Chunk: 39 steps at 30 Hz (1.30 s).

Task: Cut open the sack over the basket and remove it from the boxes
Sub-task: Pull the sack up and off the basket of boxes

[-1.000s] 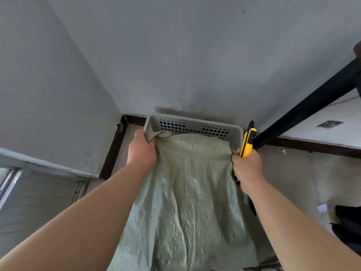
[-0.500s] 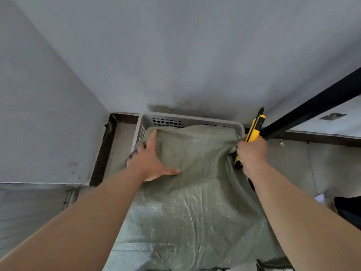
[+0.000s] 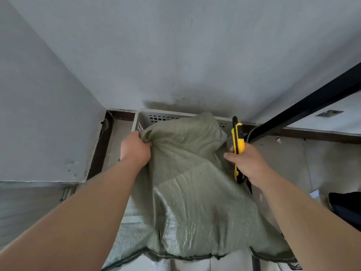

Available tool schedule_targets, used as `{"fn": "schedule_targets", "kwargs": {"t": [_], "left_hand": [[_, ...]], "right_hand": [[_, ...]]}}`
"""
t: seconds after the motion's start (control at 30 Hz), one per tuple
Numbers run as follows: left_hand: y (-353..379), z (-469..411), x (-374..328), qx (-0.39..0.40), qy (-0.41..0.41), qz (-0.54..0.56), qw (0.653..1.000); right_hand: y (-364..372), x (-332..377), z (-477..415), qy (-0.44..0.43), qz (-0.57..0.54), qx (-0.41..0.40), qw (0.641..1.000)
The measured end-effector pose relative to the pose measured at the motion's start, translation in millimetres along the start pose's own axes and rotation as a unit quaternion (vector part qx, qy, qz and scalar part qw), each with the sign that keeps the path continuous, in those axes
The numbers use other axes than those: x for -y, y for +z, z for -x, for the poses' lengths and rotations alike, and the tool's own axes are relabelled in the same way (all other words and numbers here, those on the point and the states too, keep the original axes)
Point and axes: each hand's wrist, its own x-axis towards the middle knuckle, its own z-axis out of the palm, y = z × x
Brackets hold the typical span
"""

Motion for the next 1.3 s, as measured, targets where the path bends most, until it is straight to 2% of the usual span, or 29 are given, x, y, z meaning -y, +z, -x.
{"fn": "schedule_targets", "kwargs": {"t": [0.13, 0.33, 0.47, 0.53, 0.63, 0.7, 0.8, 0.87, 0.97, 1.07, 1.13, 1.3], "left_hand": [[3, 1, -3, -0.007, -0.024, 0.033, 0.999], [11, 14, 0, -0.002, -0.06, 0.078, 0.995], [15, 16, 2, -0.015, -0.06, 0.082, 0.995], [16, 12, 2, -0.024, -0.057, 0.077, 0.995], [16, 8, -1, -0.024, -0.056, 0.077, 0.995], [16, 8, -2, -0.022, -0.055, 0.079, 0.995], [8, 15, -3, -0.016, -0.044, 0.075, 0.996], [-4, 26, -3, 0.034, -0.034, 0.047, 0.998], [-23, 53, -6, 0.164, 0.03, -0.1, 0.981], [-34, 80, 3, 0.224, 0.127, -0.255, 0.932], [-32, 89, 13, 0.22, 0.145, -0.279, 0.923], [-24, 97, 14, 0.149, 0.159, -0.19, 0.957]], "right_hand": [[-4, -15, 20, 0.034, 0.044, 0.091, 0.994], [19, -38, 26, 0.079, 0.122, 0.032, 0.989], [19, -30, 35, 0.055, 0.039, 0.042, 0.997], [8, -19, 41, 0.065, -0.011, 0.087, 0.994], [-2, -14, 49, 0.06, 0.04, 0.143, 0.987], [0, -17, 49, 0.054, 0.076, 0.121, 0.988], [7, -21, 44, 0.048, 0.065, 0.034, 0.996], [7, -18, 39, 0.053, 0.038, -0.018, 0.998], [5, -5, 33, 0.043, -0.002, -0.069, 0.997], [1, 7, 28, 0.041, -0.004, -0.1, 0.994], [-1, 10, 27, 0.043, -0.002, -0.108, 0.993], [-5, 8, 40, 0.011, 0.006, -0.064, 0.998]]}}
